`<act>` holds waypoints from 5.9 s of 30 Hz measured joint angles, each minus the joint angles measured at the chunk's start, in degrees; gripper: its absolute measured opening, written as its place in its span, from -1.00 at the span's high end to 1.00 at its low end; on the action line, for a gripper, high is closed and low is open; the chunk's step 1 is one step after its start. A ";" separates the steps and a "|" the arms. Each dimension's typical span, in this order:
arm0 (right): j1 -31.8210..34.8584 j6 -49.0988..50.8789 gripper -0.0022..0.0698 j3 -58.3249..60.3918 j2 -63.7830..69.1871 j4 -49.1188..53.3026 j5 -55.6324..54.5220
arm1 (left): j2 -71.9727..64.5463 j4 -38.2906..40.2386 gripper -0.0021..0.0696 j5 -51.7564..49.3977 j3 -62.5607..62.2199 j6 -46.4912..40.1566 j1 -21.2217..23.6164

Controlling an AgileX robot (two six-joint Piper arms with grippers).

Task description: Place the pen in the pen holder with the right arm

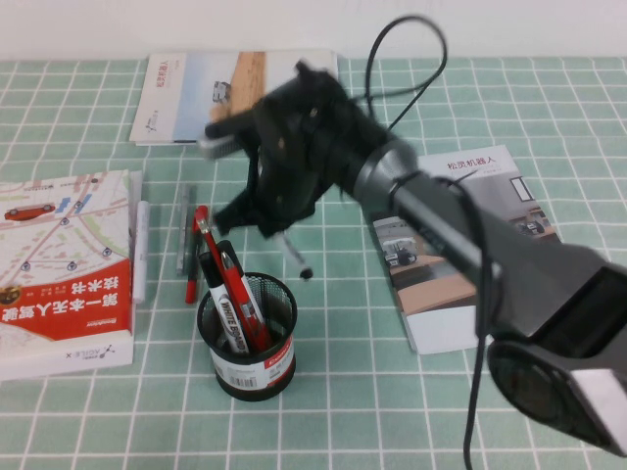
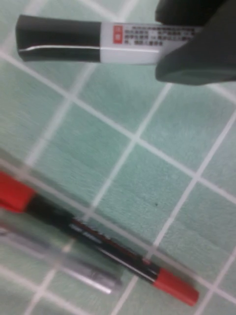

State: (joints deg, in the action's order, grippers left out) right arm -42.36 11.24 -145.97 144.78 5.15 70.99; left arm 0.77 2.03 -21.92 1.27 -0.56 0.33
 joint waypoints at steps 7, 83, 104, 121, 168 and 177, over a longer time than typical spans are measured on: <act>0.87 -2.51 0.63 0.00 -4.00 -1.47 0.18 | 0.00 0.00 0.95 0.00 0.00 0.00 0.00; -6.75 3.06 0.20 100.43 -37.21 8.16 -132.16 | 0.00 0.00 0.95 0.00 0.00 0.00 0.00; -6.75 3.02 0.96 106.39 -66.67 9.15 -88.23 | 0.00 0.00 0.95 0.00 0.00 0.00 0.00; -6.09 2.71 0.99 121.31 -93.16 8.37 -67.70 | 0.00 0.00 0.95 0.00 0.00 0.00 0.00; 30.23 2.62 0.99 147.30 -145.25 5.76 -52.76 | 0.00 0.00 0.95 0.00 0.00 0.00 0.00; 29.85 -3.58 0.99 147.43 -145.25 1.65 -51.07 | 0.00 0.00 0.95 0.00 0.00 0.00 0.00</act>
State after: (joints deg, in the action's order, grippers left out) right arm -12.51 7.66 1.47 -0.47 6.80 19.92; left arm 0.77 2.03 -21.92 1.27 -0.56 0.33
